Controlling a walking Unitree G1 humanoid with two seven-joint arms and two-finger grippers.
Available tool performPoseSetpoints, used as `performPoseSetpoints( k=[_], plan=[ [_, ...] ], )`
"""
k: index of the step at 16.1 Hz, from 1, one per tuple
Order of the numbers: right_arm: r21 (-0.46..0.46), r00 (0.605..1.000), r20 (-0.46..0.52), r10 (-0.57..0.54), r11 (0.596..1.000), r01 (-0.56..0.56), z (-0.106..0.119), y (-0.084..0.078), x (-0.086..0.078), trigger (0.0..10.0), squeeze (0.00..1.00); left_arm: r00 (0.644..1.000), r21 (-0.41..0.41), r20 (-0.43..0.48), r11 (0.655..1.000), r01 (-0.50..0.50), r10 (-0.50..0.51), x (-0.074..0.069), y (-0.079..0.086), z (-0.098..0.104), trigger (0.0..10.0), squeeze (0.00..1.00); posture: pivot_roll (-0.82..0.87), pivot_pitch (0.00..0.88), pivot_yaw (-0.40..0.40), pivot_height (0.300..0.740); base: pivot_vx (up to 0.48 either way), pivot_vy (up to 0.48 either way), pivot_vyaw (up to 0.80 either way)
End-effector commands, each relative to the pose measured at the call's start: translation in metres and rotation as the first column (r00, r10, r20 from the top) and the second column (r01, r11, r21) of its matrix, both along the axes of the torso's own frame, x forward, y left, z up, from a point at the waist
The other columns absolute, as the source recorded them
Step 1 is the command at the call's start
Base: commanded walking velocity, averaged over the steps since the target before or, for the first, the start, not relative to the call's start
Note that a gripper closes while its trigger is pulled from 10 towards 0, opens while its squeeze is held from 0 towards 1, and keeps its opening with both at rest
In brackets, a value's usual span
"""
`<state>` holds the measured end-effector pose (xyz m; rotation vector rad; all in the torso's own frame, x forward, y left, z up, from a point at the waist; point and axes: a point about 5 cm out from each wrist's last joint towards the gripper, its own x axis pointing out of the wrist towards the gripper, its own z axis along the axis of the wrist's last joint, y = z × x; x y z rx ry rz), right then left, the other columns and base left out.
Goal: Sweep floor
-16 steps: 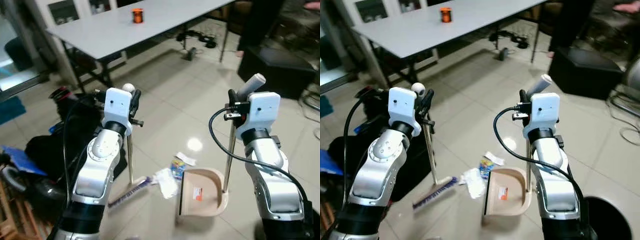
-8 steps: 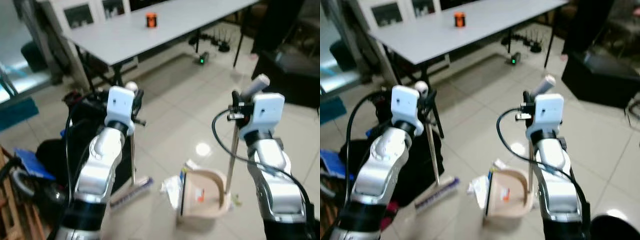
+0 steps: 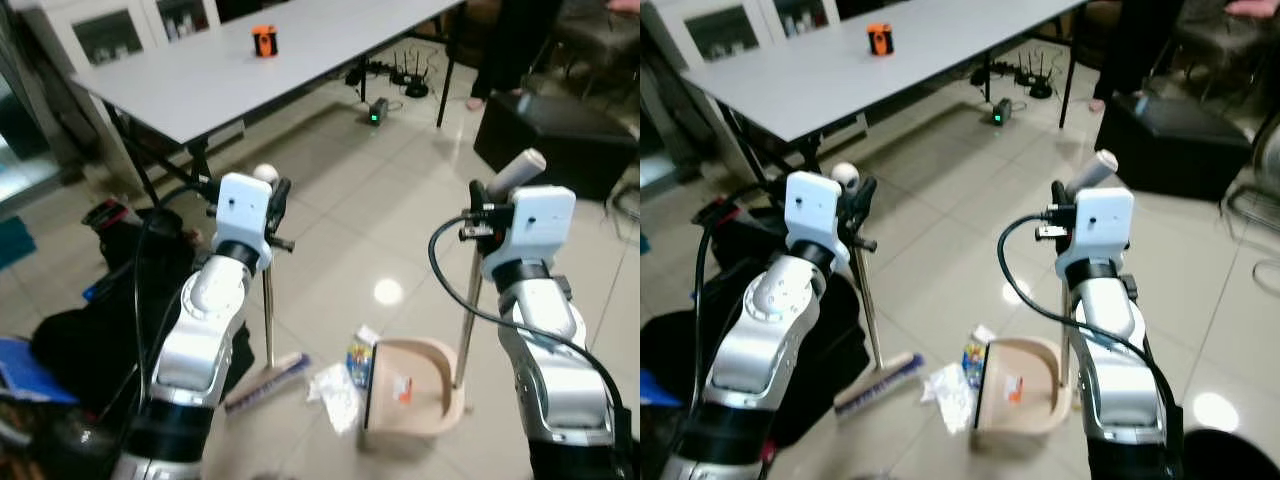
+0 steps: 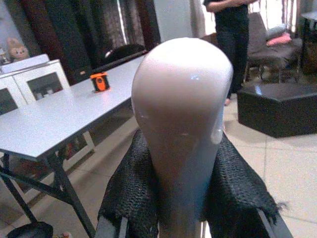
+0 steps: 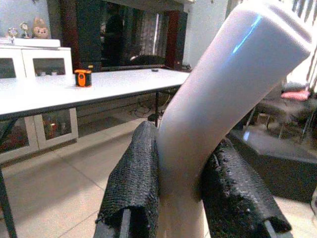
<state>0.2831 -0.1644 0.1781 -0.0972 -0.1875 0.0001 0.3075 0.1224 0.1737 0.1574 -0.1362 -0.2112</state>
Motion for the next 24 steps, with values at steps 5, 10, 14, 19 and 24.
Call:
performPoseSetpoints(
  k=[5, 10, 14, 19, 24],
  plan=[
    [0.034, 0.999, 0.033, 0.036, 0.999, -0.037, 0.0061, 0.01, -0.0049, 10.0, 0.0, 0.999, 0.03, 0.034, 0.999, -0.037, 0.036, -0.0025, 0.0109, 0.0075, 10.0, 0.0, -0.05, 0.023, 0.069, 0.74, 0.368, 0.0, 0.0],
    [0.034, 0.998, 0.047, 0.034, 0.999, -0.036, 0.009, 0.01, -0.0025, 10.0, 0.0, 0.999, -0.005, 0.018, 0.999, -0.042, 0.042, -0.0014, 0.0106, 0.0056, 10.0, 0.0, -0.06, 0.02, 0.067, 0.74, 0.279, 0.0, 0.0],
    [0.052, 0.998, 0.052, 0.038, 0.998, -0.041, 0.0094, 0.0099, -0.0017, 10.0, 0.0, 0.998, -0.019, 0.021, 0.998, -0.062, 0.062, -0.0014, 0.0145, 0.0049, 10.0, 0.0, -0.06, 0.018, 0.066, 0.74, 0.0, 0.0, 0.0],
    [0.051, 0.998, 0.053, 0.033, 0.998, -0.035, 0.0096, 0.0096, -0.0007, 10.0, 0.0, 0.998, 0.003, 0.026, 0.998, -0.058, 0.058, -0.0011, 0.0138, 0.0049, 10.0, 0.0, -0.06, 0.013, 0.068, 0.74, 0.0, 0.0, 0.0],
    [0.044, 0.999, 0.038, 0.007, 0.999, -0.009, 0.007, 0.0071, 0.0006, 10.0, 0.0, 0.999, 0.015, 0.023, 0.999, -0.049, 0.049, -0.0009, 0.0127, 0.0038, 10.0, 0.0, -0.06, 0.002, 0.067, 0.74, 0.0, 0.0, 0.0]
  ],
)
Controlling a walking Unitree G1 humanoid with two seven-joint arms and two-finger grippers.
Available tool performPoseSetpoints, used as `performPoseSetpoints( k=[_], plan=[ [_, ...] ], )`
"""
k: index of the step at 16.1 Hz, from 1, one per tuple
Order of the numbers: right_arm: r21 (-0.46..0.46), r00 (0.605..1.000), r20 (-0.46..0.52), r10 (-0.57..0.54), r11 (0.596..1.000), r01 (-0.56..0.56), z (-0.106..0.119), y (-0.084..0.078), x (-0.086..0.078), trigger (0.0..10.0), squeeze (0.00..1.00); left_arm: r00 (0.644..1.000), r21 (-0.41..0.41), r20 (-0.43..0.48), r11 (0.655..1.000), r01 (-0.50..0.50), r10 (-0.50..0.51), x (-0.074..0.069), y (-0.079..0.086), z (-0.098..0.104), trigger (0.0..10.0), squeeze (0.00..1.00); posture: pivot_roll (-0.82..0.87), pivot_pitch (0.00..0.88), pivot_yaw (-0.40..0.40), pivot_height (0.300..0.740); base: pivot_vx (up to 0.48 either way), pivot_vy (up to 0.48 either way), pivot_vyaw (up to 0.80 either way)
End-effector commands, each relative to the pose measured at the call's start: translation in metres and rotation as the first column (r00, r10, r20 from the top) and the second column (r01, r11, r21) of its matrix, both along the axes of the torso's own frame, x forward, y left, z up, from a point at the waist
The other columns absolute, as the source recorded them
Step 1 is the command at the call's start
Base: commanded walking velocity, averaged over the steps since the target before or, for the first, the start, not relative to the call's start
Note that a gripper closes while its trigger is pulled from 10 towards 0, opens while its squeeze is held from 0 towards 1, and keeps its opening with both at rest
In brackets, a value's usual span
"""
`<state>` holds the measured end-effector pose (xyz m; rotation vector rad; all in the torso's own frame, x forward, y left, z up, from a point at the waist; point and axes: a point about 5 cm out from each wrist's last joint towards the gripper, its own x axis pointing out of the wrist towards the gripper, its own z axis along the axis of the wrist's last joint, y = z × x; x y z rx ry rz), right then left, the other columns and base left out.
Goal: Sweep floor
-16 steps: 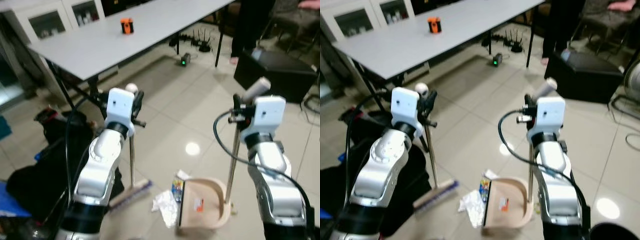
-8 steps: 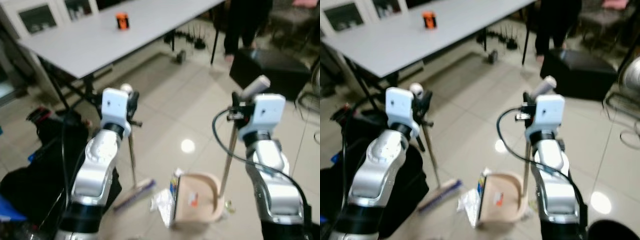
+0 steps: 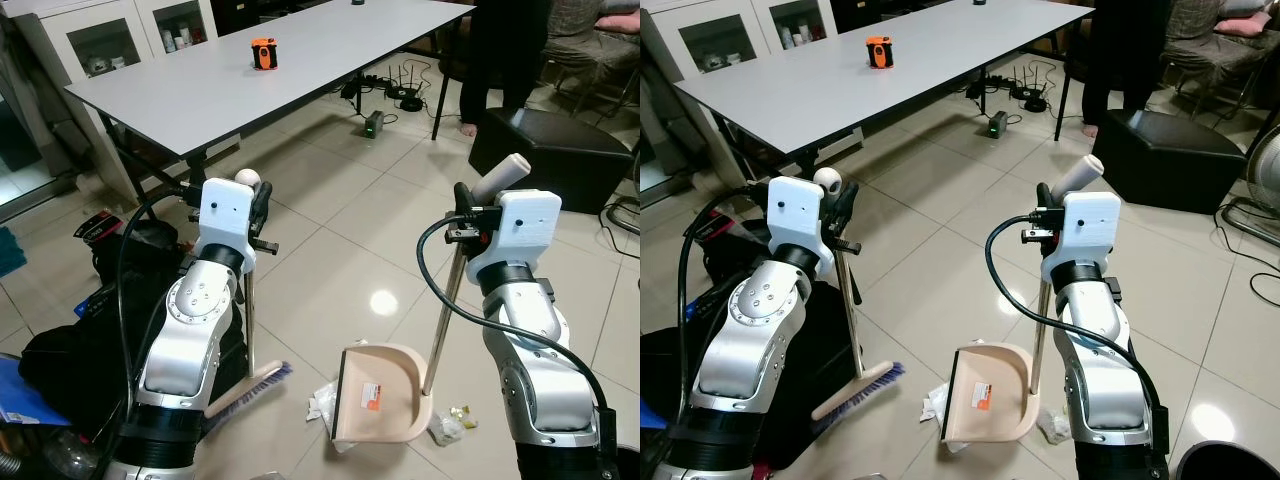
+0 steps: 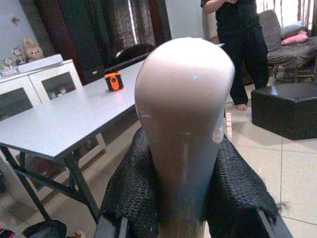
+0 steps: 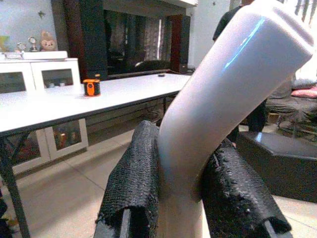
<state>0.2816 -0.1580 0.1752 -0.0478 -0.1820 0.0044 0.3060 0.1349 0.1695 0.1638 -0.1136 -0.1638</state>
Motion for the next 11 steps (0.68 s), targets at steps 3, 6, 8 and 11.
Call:
performPoseSetpoints(
  k=[3, 6, 8, 11],
  plan=[
    [-0.023, 0.999, 0.041, 0.003, 1.0, -0.002, 0.009, 0.002, 0.003, 10.0, 0.0, 0.999, 0.024, 0.036, 1.0, 0.008, -0.008, 0.0, -0.001, 0.007, 10.0, 0.0, -0.06, 0.0, 0.064, 0.74, 0.0, 0.0, 0.0],
    [-0.054, 0.999, 0.039, 0.005, 0.999, -0.003, 0.008, 0.004, 0.008, 10.0, 0.0, 1.0, 0.017, 0.014, 1.0, -0.001, 0.001, 0.001, 0.002, 0.004, 10.0, 0.0, -0.05, 0.001, 0.065, 0.74, 0.0, 0.0, 0.0],
    [-0.058, 0.999, 0.046, 0.019, 0.998, -0.016, 0.01, 0.006, 0.011, 10.0, 0.0, 1.0, 0.01, 0.013, 1.0, -0.006, 0.006, 0.001, 0.004, 0.004, 10.0, 0.0, -0.05, 0.016, 0.071, 0.74, 0.0, 0.0, 0.0],
    [-0.054, 0.998, 0.057, 0.021, 0.998, -0.018, 0.013, 0.006, 0.02, 10.0, 0.0, 1.0, 0.002, 0.006, 1.0, -0.008, 0.008, 0.001, 0.007, 0.002, 10.0, 0.0, -0.05, 0.042, 0.068, 0.74, 0.0, 0.0, 0.0]
  ],
)
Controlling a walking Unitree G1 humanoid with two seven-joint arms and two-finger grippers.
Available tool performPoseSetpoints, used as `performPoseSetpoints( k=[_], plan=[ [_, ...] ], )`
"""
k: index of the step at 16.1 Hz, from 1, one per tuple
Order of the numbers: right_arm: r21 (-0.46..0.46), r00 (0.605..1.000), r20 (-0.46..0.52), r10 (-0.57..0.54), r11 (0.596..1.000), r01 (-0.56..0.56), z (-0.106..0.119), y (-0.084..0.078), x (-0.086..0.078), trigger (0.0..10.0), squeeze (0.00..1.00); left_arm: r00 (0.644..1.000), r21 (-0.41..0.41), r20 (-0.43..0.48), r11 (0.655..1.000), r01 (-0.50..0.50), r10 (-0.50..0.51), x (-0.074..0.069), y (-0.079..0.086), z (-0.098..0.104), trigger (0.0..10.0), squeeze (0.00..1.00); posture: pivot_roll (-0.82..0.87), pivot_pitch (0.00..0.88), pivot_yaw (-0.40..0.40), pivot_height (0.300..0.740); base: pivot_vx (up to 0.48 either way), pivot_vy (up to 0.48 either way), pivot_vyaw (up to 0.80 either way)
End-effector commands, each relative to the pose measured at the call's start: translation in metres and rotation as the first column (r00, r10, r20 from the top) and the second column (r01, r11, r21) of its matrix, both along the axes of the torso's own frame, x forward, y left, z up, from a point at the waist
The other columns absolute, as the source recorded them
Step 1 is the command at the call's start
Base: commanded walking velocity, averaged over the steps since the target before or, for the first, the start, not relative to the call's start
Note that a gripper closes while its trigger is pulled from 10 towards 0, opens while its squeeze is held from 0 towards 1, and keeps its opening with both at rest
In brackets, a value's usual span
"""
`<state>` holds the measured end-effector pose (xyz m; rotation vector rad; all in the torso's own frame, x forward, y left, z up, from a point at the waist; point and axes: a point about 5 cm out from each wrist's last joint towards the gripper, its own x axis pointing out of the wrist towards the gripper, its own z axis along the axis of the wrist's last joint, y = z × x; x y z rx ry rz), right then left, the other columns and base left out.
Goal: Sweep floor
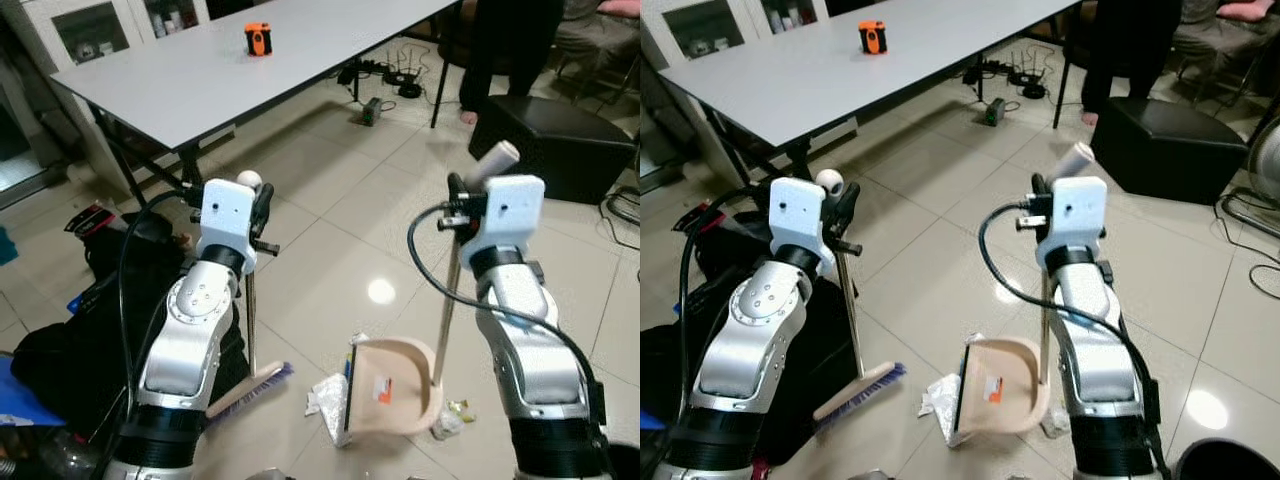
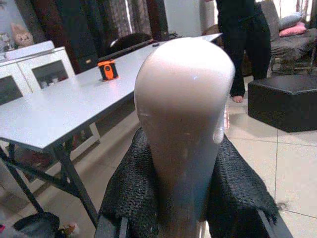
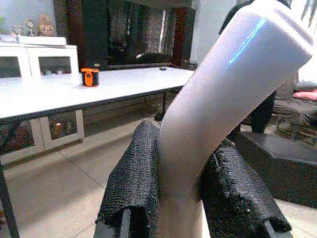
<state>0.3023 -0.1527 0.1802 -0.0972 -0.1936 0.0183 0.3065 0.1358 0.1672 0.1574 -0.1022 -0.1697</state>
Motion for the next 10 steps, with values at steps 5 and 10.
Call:
performPoseSetpoints(
  k=[5, 10],
  plan=[
    [-0.037, 0.995, 0.094, 0.045, 0.998, -0.041, 0.01, 0.002, 0.022, 10.0, 0.0, 0.997, 0.003, 0.07, 0.999, -0.045, 0.045, 0.019, 0.01, 0.008, 10.0, 0.0, -0.01, 0.114, 0.045, 0.74, 0.0, 0.0, 0.0],
    [-0.095, 0.992, 0.108, 0.066, 0.994, -0.056, 0.005, -0.005, 0.031, 10.0, 0.0, 0.99, -0.031, 0.124, 0.998, -0.062, 0.066, 0.023, 0.006, 0.01, 10.0, 0.0, 0.01, 0.177, 0.03, 0.74, 0.0, 0.0, 0.0]
  ],
)
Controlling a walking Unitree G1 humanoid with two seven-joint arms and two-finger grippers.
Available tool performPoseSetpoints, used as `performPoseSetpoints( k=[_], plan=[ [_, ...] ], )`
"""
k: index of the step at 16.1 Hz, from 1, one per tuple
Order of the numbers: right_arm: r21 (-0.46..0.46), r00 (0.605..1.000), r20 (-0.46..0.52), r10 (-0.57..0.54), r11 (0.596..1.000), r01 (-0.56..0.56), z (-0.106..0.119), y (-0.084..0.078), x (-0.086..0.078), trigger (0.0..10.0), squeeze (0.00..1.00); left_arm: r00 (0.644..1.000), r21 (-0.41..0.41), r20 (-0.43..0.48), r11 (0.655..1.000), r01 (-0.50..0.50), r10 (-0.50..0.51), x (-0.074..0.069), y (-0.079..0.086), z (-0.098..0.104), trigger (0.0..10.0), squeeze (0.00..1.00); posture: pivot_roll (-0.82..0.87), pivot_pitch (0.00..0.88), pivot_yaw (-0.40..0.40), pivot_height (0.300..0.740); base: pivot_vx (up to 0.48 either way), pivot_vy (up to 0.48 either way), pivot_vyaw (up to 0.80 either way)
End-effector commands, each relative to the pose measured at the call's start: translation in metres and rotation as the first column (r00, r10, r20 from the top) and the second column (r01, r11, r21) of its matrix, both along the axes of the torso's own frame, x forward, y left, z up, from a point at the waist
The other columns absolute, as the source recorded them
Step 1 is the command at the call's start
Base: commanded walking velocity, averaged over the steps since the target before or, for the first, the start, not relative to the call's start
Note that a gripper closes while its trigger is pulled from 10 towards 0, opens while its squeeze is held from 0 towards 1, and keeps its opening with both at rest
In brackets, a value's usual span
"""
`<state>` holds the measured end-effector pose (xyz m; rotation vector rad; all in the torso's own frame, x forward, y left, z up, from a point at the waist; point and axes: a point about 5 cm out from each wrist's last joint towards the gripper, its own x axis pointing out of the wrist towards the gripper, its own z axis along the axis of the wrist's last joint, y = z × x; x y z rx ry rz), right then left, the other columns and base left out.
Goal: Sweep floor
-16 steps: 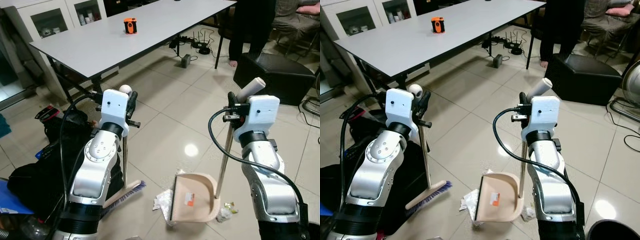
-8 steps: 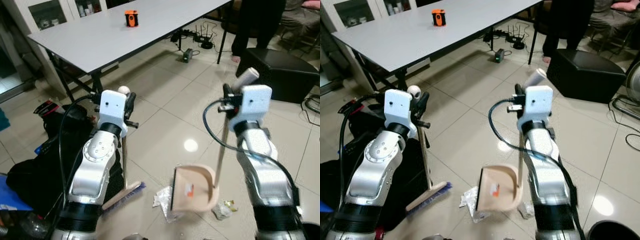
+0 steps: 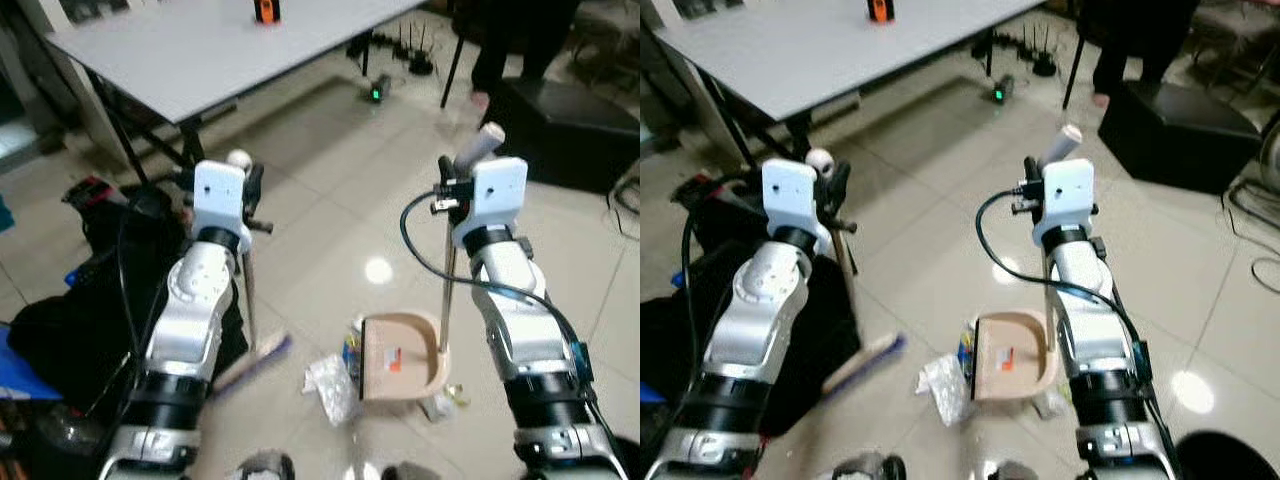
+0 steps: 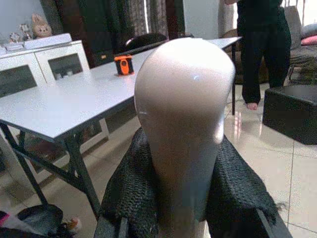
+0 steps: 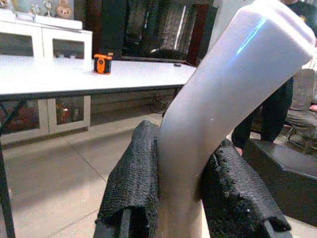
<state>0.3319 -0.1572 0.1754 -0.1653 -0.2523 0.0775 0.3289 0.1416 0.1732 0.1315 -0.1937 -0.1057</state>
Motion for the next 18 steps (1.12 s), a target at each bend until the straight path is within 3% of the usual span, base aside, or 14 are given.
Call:
performPoseSetpoints(
  k=[1, 4, 8, 13, 16, 18],
  plan=[
    [-0.019, 0.998, 0.053, 0.013, 1.0, -0.012, 0.008, -0.002, 0.003, 10.0, 0.0, 0.999, 0.002, 0.034, 1.0, -0.027, 0.027, 0.0, -0.001, 0.003, 10.0, 0.0, 0.02, 0.188, 0.029, 0.74, 0.0, 0.0, 0.0],
    [-0.05, 0.997, 0.067, 0.032, 0.998, -0.029, 0.0, 0.001, 0.004, 10.0, 0.0, 0.994, -0.013, 0.051, 0.996, -0.091, 0.091, -0.001, 0.0, 0.0, 10.0, 0.0, 0.04, 0.241, 0.048, 0.74, 0.0, 0.0, 0.0],
    [-0.11, 0.987, 0.136, 0.088, 0.991, -0.073, -0.001, 0.011, 0.006, 10.0, 0.0, 0.993, -0.07, 0.057, 0.992, -0.103, 0.107, 0.006, -0.006, -0.002, 10.0, 0.0, 0.08, 0.288, 0.065, 0.74, 0.0, 0.0, 0.0],
    [-0.188, 0.964, 0.135, 0.231, 0.961, -0.204, -0.023, 0.043, -0.002, 10.0, 0.0, 0.989, -0.124, 0.067, 0.984, -0.126, 0.135, 0.013, -0.019, -0.007, 10.0, 0.0, 0.13, 0.326, 0.11, 0.74, 0.0, 0.0, 0.0],
    [-0.272, 0.953, 0.162, 0.258, 0.94, -0.208, -0.024, 0.049, -0.004, 10.0, 0.0, 0.985, -0.132, 0.057, 0.979, -0.154, 0.162, 0.026, -0.024, -0.007, 10.0, 0.0, 0.13, 0.366, 0.117, 0.74, 0.0, 0.0, 0.0],
    [-0.27, 0.95, 0.185, 0.252, 0.942, -0.197, -0.02, 0.046, -0.005, 10.0, 0.0, 0.984, -0.133, 0.052, 0.978, -0.161, 0.169, 0.028, -0.025, -0.007, 10.0, 0.0, 0.12, 0.354, 0.114, 0.74, 0.0, 0.0, 0.0]
  ],
)
